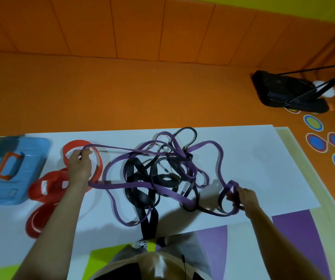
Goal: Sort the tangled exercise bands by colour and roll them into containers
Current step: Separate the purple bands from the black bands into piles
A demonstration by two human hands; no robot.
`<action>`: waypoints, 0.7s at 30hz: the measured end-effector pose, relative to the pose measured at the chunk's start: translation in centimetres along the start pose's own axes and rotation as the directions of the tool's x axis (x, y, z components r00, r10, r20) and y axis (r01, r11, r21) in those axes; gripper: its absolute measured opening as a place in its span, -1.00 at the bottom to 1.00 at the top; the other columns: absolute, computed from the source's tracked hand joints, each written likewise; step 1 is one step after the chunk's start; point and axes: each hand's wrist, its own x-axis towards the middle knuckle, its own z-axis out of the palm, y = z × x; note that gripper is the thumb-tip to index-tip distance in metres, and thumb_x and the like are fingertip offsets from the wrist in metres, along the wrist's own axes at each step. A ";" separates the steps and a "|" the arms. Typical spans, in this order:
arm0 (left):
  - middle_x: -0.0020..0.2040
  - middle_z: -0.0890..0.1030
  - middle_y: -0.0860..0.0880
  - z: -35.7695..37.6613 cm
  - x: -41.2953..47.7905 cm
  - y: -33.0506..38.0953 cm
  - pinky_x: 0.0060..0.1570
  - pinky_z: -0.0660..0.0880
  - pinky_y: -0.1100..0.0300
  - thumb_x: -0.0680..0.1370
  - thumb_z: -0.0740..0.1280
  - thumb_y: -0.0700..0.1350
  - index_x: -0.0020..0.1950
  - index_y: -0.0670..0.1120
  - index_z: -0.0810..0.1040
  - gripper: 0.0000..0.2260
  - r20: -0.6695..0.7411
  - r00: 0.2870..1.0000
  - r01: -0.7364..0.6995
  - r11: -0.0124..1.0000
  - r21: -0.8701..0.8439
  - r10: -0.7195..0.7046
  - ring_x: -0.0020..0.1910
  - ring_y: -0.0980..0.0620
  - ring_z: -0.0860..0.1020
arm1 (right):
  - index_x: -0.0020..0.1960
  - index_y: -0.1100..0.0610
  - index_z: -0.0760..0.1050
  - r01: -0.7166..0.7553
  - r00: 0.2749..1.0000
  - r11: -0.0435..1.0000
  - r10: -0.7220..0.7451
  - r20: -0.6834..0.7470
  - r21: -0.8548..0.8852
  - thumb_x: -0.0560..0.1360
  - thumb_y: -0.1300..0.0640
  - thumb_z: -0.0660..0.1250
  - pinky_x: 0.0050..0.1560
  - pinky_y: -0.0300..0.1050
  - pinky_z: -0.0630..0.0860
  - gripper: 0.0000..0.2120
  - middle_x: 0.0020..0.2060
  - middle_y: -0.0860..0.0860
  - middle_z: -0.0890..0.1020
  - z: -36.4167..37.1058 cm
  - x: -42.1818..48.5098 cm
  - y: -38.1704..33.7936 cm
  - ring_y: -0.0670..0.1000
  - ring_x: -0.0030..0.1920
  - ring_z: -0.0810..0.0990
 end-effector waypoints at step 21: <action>0.15 0.65 -0.02 7.2 -4.5 0.0 0.06 0.65 -0.01 0.67 0.33 -0.13 0.20 0.06 0.67 -0.82 0.361 0.911 -0.271 0.948 0.164 0.198 0.05 -0.09 0.67 | 0.43 -0.04 0.44 0.301 0.947 0.829 -0.203 0.248 -0.471 0.61 0.09 0.42 -0.01 0.15 0.71 -0.58 0.15 0.11 0.70 5.7 1.8 6.2 0.17 0.01 0.72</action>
